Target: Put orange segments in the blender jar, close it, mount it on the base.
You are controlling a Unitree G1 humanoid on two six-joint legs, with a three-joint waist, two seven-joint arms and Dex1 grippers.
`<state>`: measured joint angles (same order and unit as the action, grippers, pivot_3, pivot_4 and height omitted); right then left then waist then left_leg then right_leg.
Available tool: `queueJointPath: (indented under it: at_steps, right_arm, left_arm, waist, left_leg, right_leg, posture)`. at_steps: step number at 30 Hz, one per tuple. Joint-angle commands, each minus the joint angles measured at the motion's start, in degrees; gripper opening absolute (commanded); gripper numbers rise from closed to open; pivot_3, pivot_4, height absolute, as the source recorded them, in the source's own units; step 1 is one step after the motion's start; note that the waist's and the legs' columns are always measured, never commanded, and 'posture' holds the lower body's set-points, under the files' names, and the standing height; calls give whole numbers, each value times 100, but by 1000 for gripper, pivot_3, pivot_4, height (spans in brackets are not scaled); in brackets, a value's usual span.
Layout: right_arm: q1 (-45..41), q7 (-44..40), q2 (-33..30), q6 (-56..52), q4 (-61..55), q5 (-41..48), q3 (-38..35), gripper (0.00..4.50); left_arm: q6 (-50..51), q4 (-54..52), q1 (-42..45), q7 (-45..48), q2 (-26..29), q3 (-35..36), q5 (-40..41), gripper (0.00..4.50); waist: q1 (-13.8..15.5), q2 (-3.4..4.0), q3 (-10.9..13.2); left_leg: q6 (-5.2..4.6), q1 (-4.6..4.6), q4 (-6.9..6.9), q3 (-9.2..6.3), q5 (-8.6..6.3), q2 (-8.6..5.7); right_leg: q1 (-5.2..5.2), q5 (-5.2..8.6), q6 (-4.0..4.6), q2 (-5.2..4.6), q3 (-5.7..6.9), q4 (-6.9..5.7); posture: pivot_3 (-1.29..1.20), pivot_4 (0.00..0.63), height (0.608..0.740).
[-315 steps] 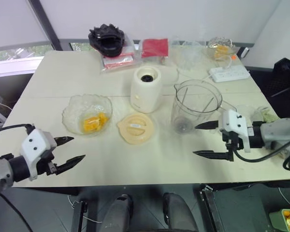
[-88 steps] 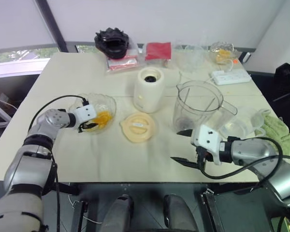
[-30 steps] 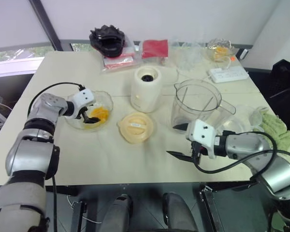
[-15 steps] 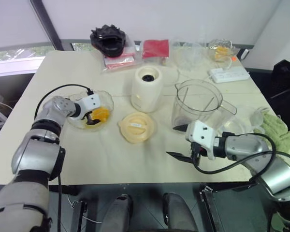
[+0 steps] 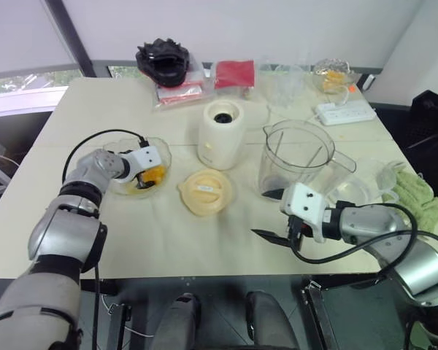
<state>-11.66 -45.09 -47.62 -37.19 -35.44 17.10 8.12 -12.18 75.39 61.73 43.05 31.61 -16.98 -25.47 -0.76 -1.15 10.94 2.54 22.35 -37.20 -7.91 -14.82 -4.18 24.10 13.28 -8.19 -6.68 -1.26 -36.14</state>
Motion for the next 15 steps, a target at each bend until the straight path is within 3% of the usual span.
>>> queueJointPath:
  at_steps: [1, 2, 3, 4, 8, 15]
  right_arm:
    - [-51, 40, 6, 32, -184, 5, -172, 4500]
    - [-60, 42, 4, 37, -178, 1, -169, 4500]
    - [-72, 44, 5, 42, -166, -3, -165, 4500]
    - [-72, 44, 0, 49, -163, -4, -168, 4500]
    - [-74, 47, -6, 62, -157, -16, -166, 4500]
    - [-80, 54, -2, 61, -160, -20, -160, 4500]
  left_arm:
    - [320, 151, 15, -43, -29, 102, 77, 4429]
    - [359, 152, 7, -37, -35, 119, 88, 4429]
    - [405, 154, -4, -16, -42, 151, 116, 3893]
    - [443, 155, -15, 5, -49, 177, 146, 3651]
    - [601, 157, -42, 3, -61, 233, 239, 1616]
    - [714, 148, -107, 152, -47, 311, 284, 1616]
  waist:
    - [0, 0, 0]
    - [-1, 0, 0]
    - [-3, 0, -1]
    - [-3, 0, -1]
    - [-20, 0, 0]
    - [-18, 0, -1]
  left_leg:
    - [0, 0, -1, 0, 0, 0]
    - [0, 0, -1, 0, 0, 0]
    - [0, -1, -1, 0, 0, 0]
    - [0, -1, -1, 0, 0, 0]
    - [0, -1, -2, 0, 0, 1]
    - [0, 0, -2, 1, 0, 0]
  right_leg:
    - [-1, 0, 0, 0, 0, 0]
    - [-1, 0, 0, 0, 0, 0]
    - [-1, 0, 0, 0, 0, -1]
    - [-1, 0, 0, 0, 0, -1]
    - [0, -2, 2, 1, 0, -1]
    - [0, -2, 2, 0, 0, -1]
  posture:
    - [0, 150, 740]
    - [0, 150, 740]
    - [0, 150, 740]
    - [0, 150, 740]
    - [0, 150, 740]
    - [0, 150, 740]
